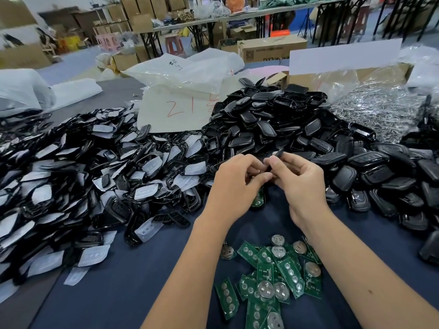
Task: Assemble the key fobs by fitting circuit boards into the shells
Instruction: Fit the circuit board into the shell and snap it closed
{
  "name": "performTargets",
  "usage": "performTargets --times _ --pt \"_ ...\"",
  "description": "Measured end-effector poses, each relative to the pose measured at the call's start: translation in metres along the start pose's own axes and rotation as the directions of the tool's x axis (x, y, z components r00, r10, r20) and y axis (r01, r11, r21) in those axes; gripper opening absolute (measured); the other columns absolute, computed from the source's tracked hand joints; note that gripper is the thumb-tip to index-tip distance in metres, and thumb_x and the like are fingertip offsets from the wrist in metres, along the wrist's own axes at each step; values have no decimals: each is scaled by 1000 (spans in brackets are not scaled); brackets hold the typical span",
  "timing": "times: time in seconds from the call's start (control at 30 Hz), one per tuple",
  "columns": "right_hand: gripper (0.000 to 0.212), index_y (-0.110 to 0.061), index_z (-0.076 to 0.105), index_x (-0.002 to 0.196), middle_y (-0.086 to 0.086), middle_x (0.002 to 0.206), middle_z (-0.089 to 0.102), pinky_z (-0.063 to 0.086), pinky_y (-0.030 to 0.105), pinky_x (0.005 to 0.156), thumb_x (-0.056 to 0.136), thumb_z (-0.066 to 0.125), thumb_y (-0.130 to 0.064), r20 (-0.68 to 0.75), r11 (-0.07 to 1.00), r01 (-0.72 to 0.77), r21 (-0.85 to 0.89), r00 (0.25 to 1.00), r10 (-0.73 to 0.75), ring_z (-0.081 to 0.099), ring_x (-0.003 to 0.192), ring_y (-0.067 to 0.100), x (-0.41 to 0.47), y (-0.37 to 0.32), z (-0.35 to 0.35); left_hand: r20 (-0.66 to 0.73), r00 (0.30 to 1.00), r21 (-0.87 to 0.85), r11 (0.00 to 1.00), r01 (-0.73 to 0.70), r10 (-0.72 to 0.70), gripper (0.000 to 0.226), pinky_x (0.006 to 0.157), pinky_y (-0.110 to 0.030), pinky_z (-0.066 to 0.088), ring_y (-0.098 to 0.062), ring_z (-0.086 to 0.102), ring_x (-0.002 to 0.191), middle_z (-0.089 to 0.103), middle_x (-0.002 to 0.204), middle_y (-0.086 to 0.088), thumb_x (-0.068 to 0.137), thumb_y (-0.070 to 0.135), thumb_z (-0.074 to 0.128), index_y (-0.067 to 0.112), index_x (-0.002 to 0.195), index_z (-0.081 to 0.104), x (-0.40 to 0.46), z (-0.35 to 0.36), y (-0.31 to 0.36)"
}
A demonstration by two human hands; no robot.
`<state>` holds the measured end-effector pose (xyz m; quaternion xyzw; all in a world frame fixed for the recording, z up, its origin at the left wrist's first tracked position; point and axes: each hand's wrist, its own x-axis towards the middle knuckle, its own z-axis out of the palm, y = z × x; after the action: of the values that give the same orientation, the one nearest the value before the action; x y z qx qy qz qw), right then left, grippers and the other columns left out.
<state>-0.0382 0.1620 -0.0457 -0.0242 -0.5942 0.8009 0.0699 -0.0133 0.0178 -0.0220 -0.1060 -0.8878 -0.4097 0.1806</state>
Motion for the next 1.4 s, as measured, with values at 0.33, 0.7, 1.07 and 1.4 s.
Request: performTargets --times 0.33,0.7,1.07,1.4 --pt "18 -4 65 120 16 119 74 58 37 99 107 54 -6 91 951 -145 272 988 124 72 116 29 11 -7 -12 287 930 209 962 174 -230 35 78 -35 52 -8 56 82 59 96 14 80 41 86 29 100 61 -1 -6 -7" --pt "25 -4 69 124 4 105 76 57 34 97 102 57 -7 281 971 -186 148 950 139 70 102 17 11 -9 -15 191 812 -633 563 531 -551 18 54 -26 57 -31 71 65 64 88 -16 96 14 73 21 94 56 3 -7 -13" --pt "36 -8 66 131 21 116 66 61 33 89 96 61 -11 386 981 -164 101 916 113 67 107 25 9 -6 -13 237 755 -703 429 568 -611 25 61 -28 61 -31 75 70 70 102 -18 95 -5 65 9 115 58 5 -11 -11" --pt "41 -4 66 126 24 127 71 56 44 105 88 65 -20 426 983 -170 69 896 125 68 113 28 7 -6 -14 214 770 -685 469 557 -602 22 63 -29 62 -28 75 71 70 109 -24 95 -3 67 10 111 58 5 -8 -13"
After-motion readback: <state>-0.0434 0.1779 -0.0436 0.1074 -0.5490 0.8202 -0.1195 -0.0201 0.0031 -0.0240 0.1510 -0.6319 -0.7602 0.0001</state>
